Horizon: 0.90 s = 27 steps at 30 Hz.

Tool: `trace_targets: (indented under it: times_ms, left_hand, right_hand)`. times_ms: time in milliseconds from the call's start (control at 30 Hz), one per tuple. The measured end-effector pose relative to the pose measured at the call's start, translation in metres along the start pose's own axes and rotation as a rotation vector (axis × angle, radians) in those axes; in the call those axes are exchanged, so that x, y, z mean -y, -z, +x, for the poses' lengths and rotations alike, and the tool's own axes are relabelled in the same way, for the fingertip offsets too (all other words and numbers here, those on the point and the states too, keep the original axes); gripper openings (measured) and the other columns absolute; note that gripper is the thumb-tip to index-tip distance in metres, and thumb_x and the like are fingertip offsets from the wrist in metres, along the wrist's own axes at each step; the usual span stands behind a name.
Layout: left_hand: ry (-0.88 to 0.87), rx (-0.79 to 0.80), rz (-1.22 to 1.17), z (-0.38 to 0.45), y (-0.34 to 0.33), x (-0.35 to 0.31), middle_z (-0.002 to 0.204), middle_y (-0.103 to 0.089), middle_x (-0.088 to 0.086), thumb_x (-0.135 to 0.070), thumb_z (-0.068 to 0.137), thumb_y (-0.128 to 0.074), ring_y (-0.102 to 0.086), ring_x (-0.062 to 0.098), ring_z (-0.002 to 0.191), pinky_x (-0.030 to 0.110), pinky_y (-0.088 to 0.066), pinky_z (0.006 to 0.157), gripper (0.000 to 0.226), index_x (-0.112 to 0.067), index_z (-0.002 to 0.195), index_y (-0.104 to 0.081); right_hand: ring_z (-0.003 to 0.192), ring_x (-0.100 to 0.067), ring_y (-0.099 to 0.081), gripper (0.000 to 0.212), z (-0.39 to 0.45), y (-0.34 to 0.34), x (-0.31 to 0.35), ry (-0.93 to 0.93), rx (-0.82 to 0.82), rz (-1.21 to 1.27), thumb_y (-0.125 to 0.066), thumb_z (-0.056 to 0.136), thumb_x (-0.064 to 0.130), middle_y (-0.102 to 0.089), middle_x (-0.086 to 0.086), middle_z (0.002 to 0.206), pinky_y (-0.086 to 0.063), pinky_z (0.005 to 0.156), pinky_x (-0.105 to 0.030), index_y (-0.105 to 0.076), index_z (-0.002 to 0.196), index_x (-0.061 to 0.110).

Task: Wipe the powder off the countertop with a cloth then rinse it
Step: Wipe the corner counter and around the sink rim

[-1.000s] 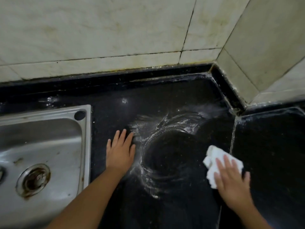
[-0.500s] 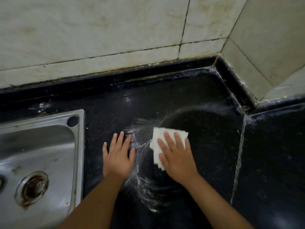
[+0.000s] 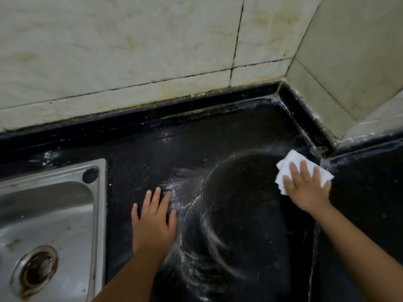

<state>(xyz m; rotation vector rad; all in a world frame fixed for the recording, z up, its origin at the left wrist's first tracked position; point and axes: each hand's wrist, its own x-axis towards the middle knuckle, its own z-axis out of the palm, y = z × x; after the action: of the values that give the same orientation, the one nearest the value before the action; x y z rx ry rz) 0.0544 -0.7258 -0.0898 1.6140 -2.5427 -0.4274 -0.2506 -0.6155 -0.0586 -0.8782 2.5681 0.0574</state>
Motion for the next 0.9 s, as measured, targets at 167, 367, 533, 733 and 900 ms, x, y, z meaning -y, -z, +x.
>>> trace_targets:
  times_ms: [167, 367, 533, 733, 900]
  left_hand:
    - [0.054, 0.12, 0.07, 0.005, 0.008, -0.003, 0.155, 0.001, -0.009, -0.053, 0.064, 0.017, 0.02, 0.0, 0.128, 0.038, 0.009, 0.112, 0.088, -0.032, 0.145, -0.011]
    - [0.069, 0.114, 0.069, 0.004, 0.009, -0.004, 0.155, -0.002, -0.008, -0.054, 0.066, 0.014, 0.018, -0.001, 0.128, 0.037, 0.009, 0.112, 0.087, -0.031, 0.145, -0.015]
    - [0.061, 0.121, 0.06, 0.004, 0.011, -0.005, 0.155, -0.003, -0.007, -0.055, 0.066, 0.014, 0.017, -0.001, 0.129, 0.038, 0.009, 0.113, 0.088, -0.03, 0.145, -0.015]
    - [0.052, 0.112, 0.044, 0.004, 0.009, -0.005, 0.155, -0.006, -0.006, -0.054, 0.069, 0.011, 0.014, 0.0, 0.131, 0.04, 0.008, 0.113, 0.085, -0.029, 0.145, -0.019]
    - [0.066, 0.14, 0.055, 0.004, 0.007, -0.004, 0.155, -0.003, -0.006, -0.046, 0.082, -0.007, 0.008, 0.009, 0.141, 0.04, 0.008, 0.112, 0.066, -0.029, 0.145, -0.017]
  right_hand:
    - [0.143, -0.029, 0.014, 0.052, 0.029, -0.003, 0.093, 0.166, -0.025, -0.05, -0.012, 0.099, 0.042, 0.013, 0.002, 0.156, 0.005, 0.112, -0.054, 0.002, 0.148, 0.029]
    - [0.13, -0.036, -0.041, 0.068, -0.038, -0.056, 0.142, 0.681, -0.093, -0.247, -0.006, 0.083, 0.045, -0.043, -0.004, 0.144, -0.024, 0.105, -0.057, -0.049, 0.134, 0.027]
    - [0.125, -0.023, -0.044, 0.05, -0.086, -0.074, 0.034, 0.703, -0.087, -0.168, -0.004, 0.099, 0.044, -0.056, 0.003, 0.132, -0.023, 0.099, -0.045, -0.042, 0.127, 0.031]
    - [0.142, -0.028, -0.012, 0.072, -0.008, -0.006, -0.042, 0.135, -0.154, 0.008, -0.007, 0.084, 0.057, -0.02, -0.006, 0.155, -0.014, 0.11, -0.053, -0.025, 0.146, 0.024]
    - [0.144, -0.028, 0.009, 0.052, 0.061, 0.01, 0.059, 0.055, -0.103, -0.019, -0.015, 0.101, 0.037, 0.007, -0.004, 0.157, 0.003, 0.113, -0.049, -0.003, 0.149, 0.023]
